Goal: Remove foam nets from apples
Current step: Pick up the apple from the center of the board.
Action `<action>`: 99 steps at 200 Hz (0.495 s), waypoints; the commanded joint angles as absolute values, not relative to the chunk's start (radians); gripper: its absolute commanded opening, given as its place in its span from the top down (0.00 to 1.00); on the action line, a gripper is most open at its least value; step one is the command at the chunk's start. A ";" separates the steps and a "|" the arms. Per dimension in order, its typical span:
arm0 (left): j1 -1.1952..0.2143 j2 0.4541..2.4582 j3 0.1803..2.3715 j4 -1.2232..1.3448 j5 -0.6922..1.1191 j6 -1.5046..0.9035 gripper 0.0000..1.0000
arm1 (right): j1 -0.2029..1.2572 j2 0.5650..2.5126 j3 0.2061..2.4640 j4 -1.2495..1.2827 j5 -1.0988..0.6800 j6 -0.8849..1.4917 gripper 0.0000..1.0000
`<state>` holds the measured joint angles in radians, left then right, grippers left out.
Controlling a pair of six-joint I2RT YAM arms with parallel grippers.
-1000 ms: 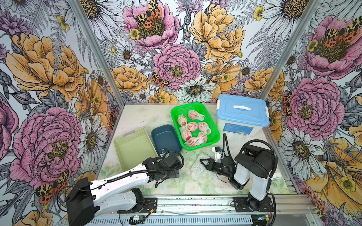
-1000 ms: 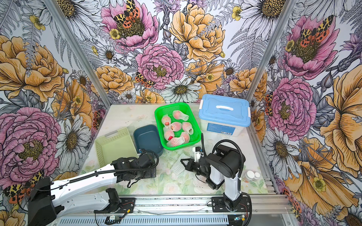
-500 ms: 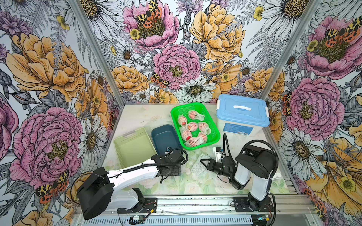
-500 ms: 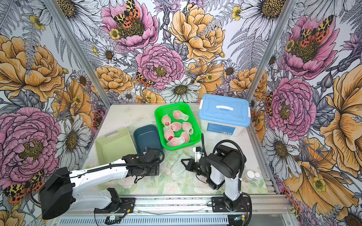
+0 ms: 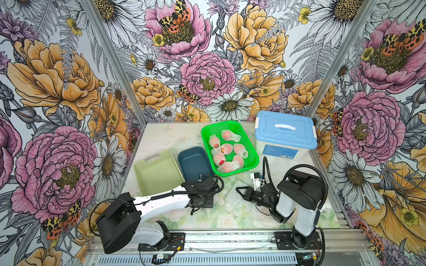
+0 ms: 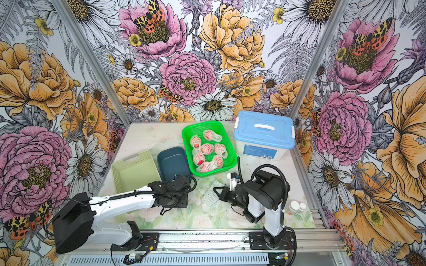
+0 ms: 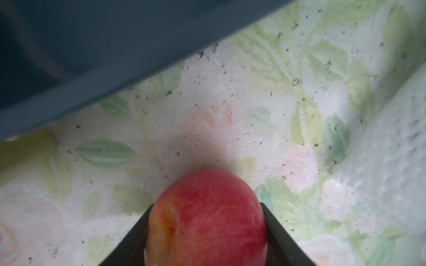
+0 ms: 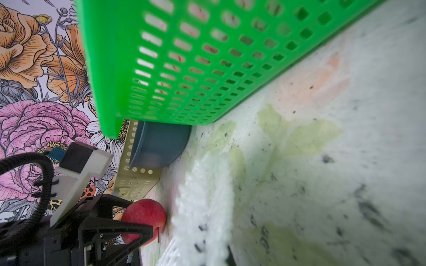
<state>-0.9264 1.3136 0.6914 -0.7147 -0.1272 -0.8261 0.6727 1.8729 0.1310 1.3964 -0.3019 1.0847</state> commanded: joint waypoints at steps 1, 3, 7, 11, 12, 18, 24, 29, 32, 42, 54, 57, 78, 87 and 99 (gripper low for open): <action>-0.928 1.277 0.759 -0.725 -0.091 -0.793 0.46 | 0.682 1.805 0.124 1.394 -0.334 1.004 1.00; -0.928 1.275 0.769 -0.731 -0.089 -0.789 0.46 | 0.682 1.796 0.125 1.394 -0.338 0.999 1.00; -0.928 1.272 0.784 -0.742 -0.085 -0.780 0.46 | 0.684 1.780 0.124 1.393 -0.347 0.990 1.00; -0.928 1.269 0.802 -0.755 -0.086 -0.773 0.46 | 0.685 1.765 0.124 1.393 -0.354 0.982 1.00; -0.928 1.269 0.806 -0.759 -0.086 -0.771 0.46 | 0.686 1.761 0.124 1.393 -0.355 0.980 1.00; -0.928 1.269 0.829 -0.781 -0.085 -0.760 0.46 | 0.689 1.737 0.123 1.392 -0.359 0.971 1.00; -0.926 1.269 0.854 -0.801 -0.083 -0.748 0.46 | 0.692 1.713 0.121 1.387 -0.362 0.962 1.00; -0.922 1.269 0.874 -0.820 -0.081 -0.737 0.47 | 0.697 1.694 0.123 1.380 -0.368 0.951 1.00; -0.921 1.269 0.885 -0.830 -0.084 -0.732 0.47 | 0.699 1.680 0.125 1.371 -0.370 0.945 1.00; -0.910 1.261 0.919 -0.863 -0.089 -0.719 0.47 | 0.709 1.633 0.144 1.287 -0.383 0.923 1.00; -0.882 1.236 0.951 -0.900 -0.105 -0.709 0.46 | 0.741 1.547 0.194 1.086 -0.380 0.867 1.00; -0.875 1.227 0.958 -0.908 -0.112 -0.708 0.47 | 0.754 1.518 0.209 1.023 -0.372 0.846 1.00; -0.807 1.159 0.994 -0.976 -0.175 -0.701 0.47 | 0.879 1.302 0.345 0.537 -0.237 0.663 1.00; -0.773 1.129 1.000 -1.001 -0.200 -0.696 0.47 | 0.905 1.240 0.402 0.387 -0.179 0.609 1.00; -0.717 1.093 1.002 -1.032 -0.217 -0.684 0.47 | 0.900 1.188 0.444 0.315 -0.174 0.569 1.00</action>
